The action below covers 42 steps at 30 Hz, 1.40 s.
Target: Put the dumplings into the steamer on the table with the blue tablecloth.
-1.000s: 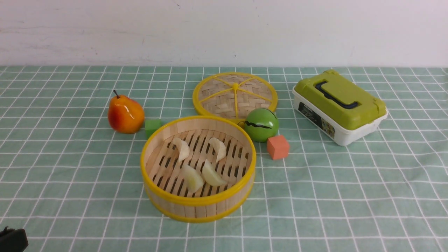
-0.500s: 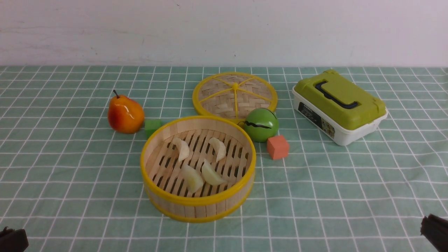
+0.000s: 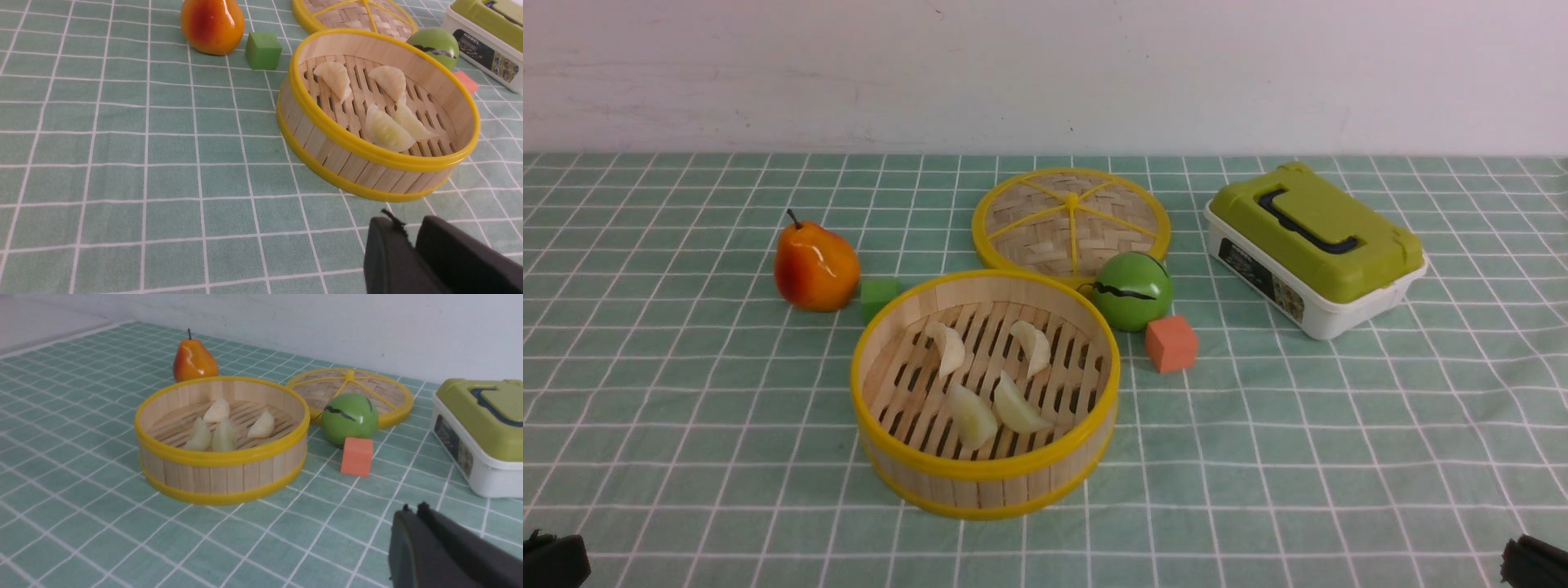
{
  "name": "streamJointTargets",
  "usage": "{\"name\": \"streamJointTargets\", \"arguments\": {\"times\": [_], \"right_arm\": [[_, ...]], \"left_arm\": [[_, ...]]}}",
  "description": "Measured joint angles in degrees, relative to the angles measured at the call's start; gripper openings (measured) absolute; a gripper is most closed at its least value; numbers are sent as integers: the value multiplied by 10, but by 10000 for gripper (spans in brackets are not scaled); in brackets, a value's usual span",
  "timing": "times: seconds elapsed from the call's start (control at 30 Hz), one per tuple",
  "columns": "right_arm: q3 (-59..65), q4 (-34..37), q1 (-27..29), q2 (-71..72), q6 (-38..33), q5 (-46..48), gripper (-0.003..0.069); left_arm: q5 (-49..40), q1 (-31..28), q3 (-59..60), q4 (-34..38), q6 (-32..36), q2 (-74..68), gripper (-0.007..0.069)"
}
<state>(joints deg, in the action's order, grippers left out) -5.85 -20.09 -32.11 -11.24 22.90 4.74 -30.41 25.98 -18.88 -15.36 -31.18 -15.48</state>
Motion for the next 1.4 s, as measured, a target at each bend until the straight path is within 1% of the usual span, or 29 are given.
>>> {"name": "streamJointTargets", "arguments": {"times": [0.1,0.2,0.27,0.33,0.43,0.53,0.6,0.63,0.7,0.73,1.4], "right_arm": [[13,23,51,38,-3,3,-11],[41,83,150,87,-40,-7,-10],[61,119,200,107,-64,-19,-9],[71,153,250,117,-82,-11,-8],[74,169,291,118,-92,6,-8],[74,172,303,118,-93,42,-8],[74,177,305,118,-94,91,-6],[74,177,305,118,-94,96,-5],[73,184,305,119,-94,152,-4],[71,186,305,119,-94,160,-3],[69,190,305,119,-96,170,9]], "left_arm": [[0,0,0,0,0,0,104],[-1,0,0,0,0,0,110],[-1,0,0,0,0,0,111],[-1,0,0,0,0,0,112],[-1,0,0,0,0,0,113],[-1,0,0,0,0,0,114],[-1,0,0,0,0,0,115],[-2,0,0,0,0,0,115],[-2,0,0,0,0,0,115],[-2,0,0,0,0,0,115],[-2,0,0,0,0,0,132]]}}
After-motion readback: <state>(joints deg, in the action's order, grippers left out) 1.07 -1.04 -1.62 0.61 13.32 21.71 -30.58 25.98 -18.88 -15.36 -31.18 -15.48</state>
